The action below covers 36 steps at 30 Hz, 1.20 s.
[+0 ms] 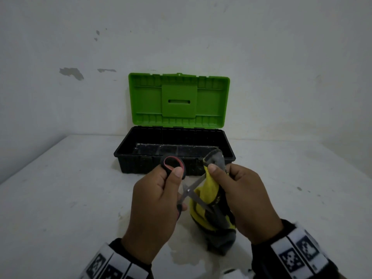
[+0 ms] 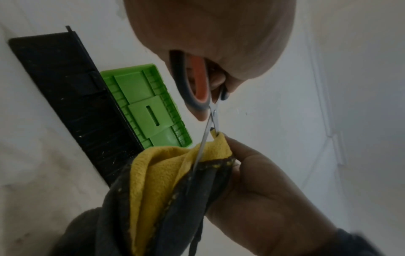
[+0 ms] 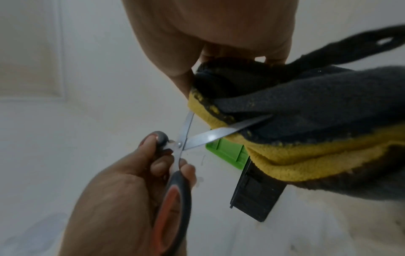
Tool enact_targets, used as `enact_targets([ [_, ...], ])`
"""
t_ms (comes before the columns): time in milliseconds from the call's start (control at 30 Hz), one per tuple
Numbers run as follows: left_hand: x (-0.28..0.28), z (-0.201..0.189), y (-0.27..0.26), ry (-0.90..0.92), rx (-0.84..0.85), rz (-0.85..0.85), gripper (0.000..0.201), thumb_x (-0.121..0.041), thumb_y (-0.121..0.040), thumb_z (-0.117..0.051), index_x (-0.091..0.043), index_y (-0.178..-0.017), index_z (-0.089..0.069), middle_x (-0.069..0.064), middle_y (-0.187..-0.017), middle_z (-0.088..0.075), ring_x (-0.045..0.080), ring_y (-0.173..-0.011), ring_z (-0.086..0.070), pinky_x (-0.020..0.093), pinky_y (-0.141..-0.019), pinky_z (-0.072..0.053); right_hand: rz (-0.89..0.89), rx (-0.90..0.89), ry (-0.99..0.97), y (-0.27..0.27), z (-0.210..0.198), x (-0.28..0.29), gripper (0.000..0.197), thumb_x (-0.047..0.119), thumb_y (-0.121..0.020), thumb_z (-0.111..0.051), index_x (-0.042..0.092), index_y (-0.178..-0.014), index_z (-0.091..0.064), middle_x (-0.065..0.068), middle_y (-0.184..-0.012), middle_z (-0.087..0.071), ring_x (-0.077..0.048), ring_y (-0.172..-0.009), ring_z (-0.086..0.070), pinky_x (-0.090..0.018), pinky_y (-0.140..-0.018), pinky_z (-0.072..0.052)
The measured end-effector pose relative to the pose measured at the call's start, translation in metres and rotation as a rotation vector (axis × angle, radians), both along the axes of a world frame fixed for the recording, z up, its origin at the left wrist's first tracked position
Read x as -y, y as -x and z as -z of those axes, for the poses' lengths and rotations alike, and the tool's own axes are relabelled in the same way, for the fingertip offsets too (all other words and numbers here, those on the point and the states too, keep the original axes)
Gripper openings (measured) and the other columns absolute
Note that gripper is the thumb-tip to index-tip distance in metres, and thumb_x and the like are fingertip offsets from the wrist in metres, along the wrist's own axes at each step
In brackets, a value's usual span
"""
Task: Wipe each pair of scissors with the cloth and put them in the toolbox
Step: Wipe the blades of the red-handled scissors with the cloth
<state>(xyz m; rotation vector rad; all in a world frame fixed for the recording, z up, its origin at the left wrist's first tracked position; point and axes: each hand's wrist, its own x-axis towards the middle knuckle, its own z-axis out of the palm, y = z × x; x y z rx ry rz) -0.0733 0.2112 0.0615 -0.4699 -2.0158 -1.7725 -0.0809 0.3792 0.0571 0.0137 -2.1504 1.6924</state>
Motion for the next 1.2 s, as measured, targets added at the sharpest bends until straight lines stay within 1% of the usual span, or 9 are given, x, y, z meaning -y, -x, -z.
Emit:
enact_targets([
  [133, -0.002, 0.006, 0.003, 0.117, -0.161, -0.055, 0.032, -0.035, -0.100, -0.050, -0.012, -0.086, -0.066, 0.002, -0.056, -0.052, 0.011, -0.048, -0.061, 0.029, -0.043, -0.054, -0.016, 0.066, 0.061, 0.006, -0.004, -0.002, 0.075, 0.059, -0.076, -0.068, -0.015, -0.083, -0.056, -0.042, -0.080, -0.056, -0.056, -0.069, -0.058, -0.064, -0.060, -0.051],
  [267, 0.000, 0.012, 0.010, 0.183, -0.263, -0.127, 0.038, -0.040, -0.097, -0.043, -0.010, -0.086, -0.065, -0.005, -0.064, -0.054, 0.012, -0.052, -0.058, 0.037, -0.045, -0.053, 0.019, 0.077, 0.201, 0.014, -0.014, -0.015, 0.059, 0.034, -0.090, -0.070, -0.021, -0.084, -0.051, -0.031, -0.067, -0.052, -0.035, -0.057, -0.049, -0.042, -0.057, -0.046],
  [333, 0.002, 0.012, 0.011, 0.204, -0.291, -0.170, 0.037, -0.038, -0.098, -0.043, -0.010, -0.086, -0.064, -0.005, -0.067, -0.055, 0.013, -0.055, -0.058, 0.035, -0.046, -0.053, 0.030, 0.059, 0.215, 0.014, -0.016, -0.021, 0.056, 0.030, -0.092, -0.068, -0.021, -0.080, -0.048, -0.021, -0.063, -0.045, -0.026, -0.052, -0.042, -0.034, -0.048, -0.039],
  [467, 0.000, 0.013, 0.014, 0.230, -0.323, -0.214, 0.032, -0.034, -0.099, -0.043, -0.012, -0.085, -0.061, -0.005, -0.070, -0.055, 0.010, -0.055, -0.057, 0.030, -0.046, -0.051, -0.018, -0.012, 0.037, 0.001, -0.015, -0.011, 0.057, 0.041, -0.092, -0.067, -0.010, -0.075, -0.048, -0.028, -0.062, -0.040, -0.025, -0.053, -0.043, -0.039, -0.052, -0.040],
  [600, -0.008, 0.015, 0.014, 0.263, -0.360, -0.211, 0.029, -0.030, -0.100, -0.043, -0.011, -0.087, -0.062, -0.005, -0.072, -0.055, 0.010, -0.059, -0.056, 0.027, -0.048, -0.050, -0.015, -0.045, -0.087, -0.009, -0.006, 0.013, 0.046, 0.036, -0.093, -0.065, 0.003, -0.065, -0.051, -0.002, -0.054, -0.042, -0.013, -0.049, -0.039, -0.026, -0.047, -0.034],
  [800, -0.012, 0.011, 0.010, 0.331, -0.465, -0.221, 0.027, -0.024, -0.098, -0.045, -0.010, -0.080, -0.059, -0.013, -0.071, -0.045, 0.000, -0.061, -0.043, 0.006, -0.060, -0.037, -0.011, -0.073, -0.098, -0.007, 0.007, 0.032, 0.046, 0.036, -0.094, -0.065, -0.001, -0.067, -0.056, -0.015, -0.057, -0.048, -0.012, -0.050, -0.040, -0.025, -0.048, -0.036],
  [867, -0.012, 0.012, 0.011, 0.340, -0.499, -0.225, 0.027, -0.023, -0.098, -0.046, -0.008, -0.080, -0.061, -0.011, -0.072, -0.046, 0.000, -0.061, -0.042, 0.006, -0.060, -0.037, 0.028, -0.095, -0.094, -0.004, 0.005, 0.031, 0.046, 0.034, -0.093, -0.067, 0.000, -0.064, -0.054, -0.016, -0.057, -0.048, -0.011, -0.050, -0.039, -0.025, -0.047, -0.036],
  [1000, -0.010, 0.015, 0.014, 0.331, -0.524, -0.258, 0.027, -0.021, -0.097, -0.047, -0.006, -0.081, -0.062, -0.006, -0.069, -0.050, 0.003, -0.060, -0.044, 0.012, -0.058, -0.041, 0.073, -0.131, -0.106, 0.002, 0.004, 0.032, 0.047, 0.030, -0.093, -0.068, 0.013, -0.056, -0.044, 0.004, -0.050, -0.037, -0.006, -0.047, -0.033, -0.018, -0.045, -0.030],
  [1200, -0.006, 0.013, 0.012, 0.347, -0.567, -0.266, 0.026, -0.019, -0.096, -0.049, -0.005, -0.078, -0.062, -0.003, -0.067, -0.051, 0.006, -0.059, -0.043, 0.015, -0.056, -0.040, 0.058, -0.131, -0.071, 0.004, -0.001, 0.029, 0.047, 0.030, -0.092, -0.068, 0.009, -0.057, -0.046, -0.001, -0.051, -0.039, -0.009, -0.048, -0.035, -0.021, -0.045, -0.033],
])
